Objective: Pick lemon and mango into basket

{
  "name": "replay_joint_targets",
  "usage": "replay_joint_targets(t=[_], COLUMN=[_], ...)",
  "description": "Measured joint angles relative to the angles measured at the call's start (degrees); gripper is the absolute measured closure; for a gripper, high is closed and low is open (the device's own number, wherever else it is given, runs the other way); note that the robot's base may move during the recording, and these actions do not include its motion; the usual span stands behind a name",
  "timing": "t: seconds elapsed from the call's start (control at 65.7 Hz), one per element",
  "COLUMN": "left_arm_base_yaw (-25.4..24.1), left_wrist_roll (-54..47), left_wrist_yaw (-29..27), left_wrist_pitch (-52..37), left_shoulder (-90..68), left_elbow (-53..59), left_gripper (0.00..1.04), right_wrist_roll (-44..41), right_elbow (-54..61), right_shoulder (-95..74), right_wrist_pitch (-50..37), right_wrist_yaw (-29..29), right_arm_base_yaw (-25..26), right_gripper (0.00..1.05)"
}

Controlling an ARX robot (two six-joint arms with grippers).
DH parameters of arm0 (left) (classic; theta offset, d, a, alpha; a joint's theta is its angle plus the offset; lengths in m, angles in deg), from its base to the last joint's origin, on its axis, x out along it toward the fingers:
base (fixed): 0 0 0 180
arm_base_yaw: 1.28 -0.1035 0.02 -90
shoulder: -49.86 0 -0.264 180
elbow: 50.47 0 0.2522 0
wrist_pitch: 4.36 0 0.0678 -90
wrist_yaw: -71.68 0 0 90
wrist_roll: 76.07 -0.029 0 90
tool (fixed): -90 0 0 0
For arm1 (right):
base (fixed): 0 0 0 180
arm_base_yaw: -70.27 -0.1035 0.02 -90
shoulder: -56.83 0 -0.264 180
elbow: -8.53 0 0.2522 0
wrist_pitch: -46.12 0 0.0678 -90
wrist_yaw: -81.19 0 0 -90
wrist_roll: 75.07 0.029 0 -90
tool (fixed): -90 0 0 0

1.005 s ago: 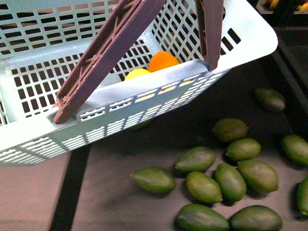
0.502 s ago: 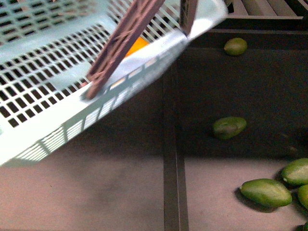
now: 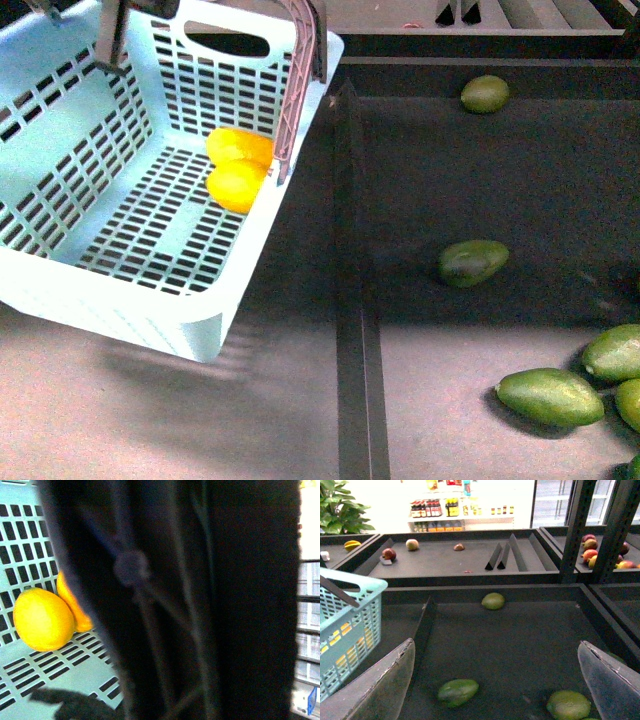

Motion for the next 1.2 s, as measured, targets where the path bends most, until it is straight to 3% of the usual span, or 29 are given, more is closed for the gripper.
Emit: replay_joint_targets(t=[0.487, 0.898, 1.051, 1.157, 1.172, 1.203], left_arm_base_yaw=[-2.5, -4.0, -5.0, -5.1, -5.1, -5.7], left_wrist_roll=[3.8, 2.1, -3.6, -5.5, -6.9, -13.4], left_wrist_yaw=[2.9, 0.6, -5.3, -5.9, -5.5, -2.2], left_wrist_pitch=[-1.7, 0.7, 10.3, 11.8, 11.2, 0.3], left_shoulder=[-7.1, 2.7, 13.6, 15.8, 15.8, 16.3], left_elbow=[-2.5, 4.3, 8.9, 9.0, 9.3, 13.6], left_gripper=[0.91, 0.06, 0.07, 0.07, 0.07, 0.13], right_wrist_roll=[0.0, 0.0, 0.0, 0.0, 0.0, 0.0], right_elbow=[0.0, 0.0, 0.0, 0.0, 0.0, 0.0], right_shoulder=[0.0, 0.0, 0.0, 0.0, 0.0, 0.0], right_wrist_pitch=[0.0, 0.0, 0.0, 0.0, 0.0, 0.0], right_wrist_yaw=[0.0, 0.0, 0.0, 0.0, 0.0, -0.1], right_arm_base_yaw=[0.0, 0.0, 0.0, 0.0, 0.0, 0.0], right_gripper=[0.09, 0.09, 0.09, 0.09, 0.09, 0.09])
